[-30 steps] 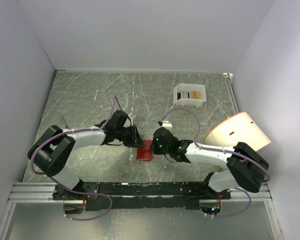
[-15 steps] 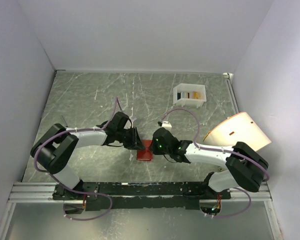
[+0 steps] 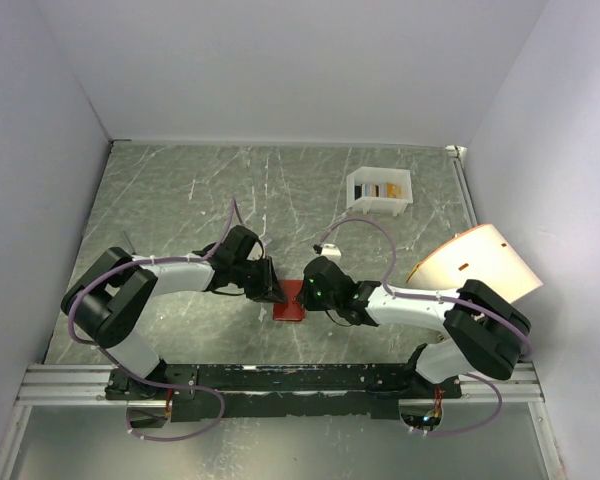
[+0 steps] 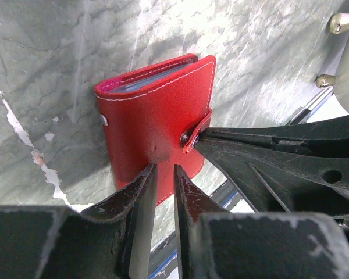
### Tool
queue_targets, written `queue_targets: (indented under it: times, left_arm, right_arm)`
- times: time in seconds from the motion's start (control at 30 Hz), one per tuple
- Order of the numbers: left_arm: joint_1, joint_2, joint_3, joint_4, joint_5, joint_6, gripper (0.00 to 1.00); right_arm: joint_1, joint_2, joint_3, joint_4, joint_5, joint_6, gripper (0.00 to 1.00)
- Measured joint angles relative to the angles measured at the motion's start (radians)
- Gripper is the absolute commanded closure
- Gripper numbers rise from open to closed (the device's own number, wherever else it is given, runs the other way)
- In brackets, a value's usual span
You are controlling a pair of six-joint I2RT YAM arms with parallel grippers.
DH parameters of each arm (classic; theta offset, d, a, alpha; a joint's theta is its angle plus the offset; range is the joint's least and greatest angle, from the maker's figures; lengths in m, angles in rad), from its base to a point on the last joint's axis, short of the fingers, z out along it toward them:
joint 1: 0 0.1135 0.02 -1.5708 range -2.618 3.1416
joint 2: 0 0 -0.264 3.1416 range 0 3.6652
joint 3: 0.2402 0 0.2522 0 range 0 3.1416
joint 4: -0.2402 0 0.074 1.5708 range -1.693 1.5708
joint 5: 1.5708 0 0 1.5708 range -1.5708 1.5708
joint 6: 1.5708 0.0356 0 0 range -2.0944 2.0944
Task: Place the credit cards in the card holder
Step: Close the card holder at the center of the board.
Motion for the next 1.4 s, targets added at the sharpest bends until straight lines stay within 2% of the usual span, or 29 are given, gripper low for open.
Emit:
queue_targets:
  times: [1.4]
  left_arm:
    - [0.0, 0.001, -0.016, 0.015, -0.002, 0.003, 0.71]
  right_arm:
    - [0.001, 0.062, 0.067, -0.036, -0.003, -0.009, 0.92]
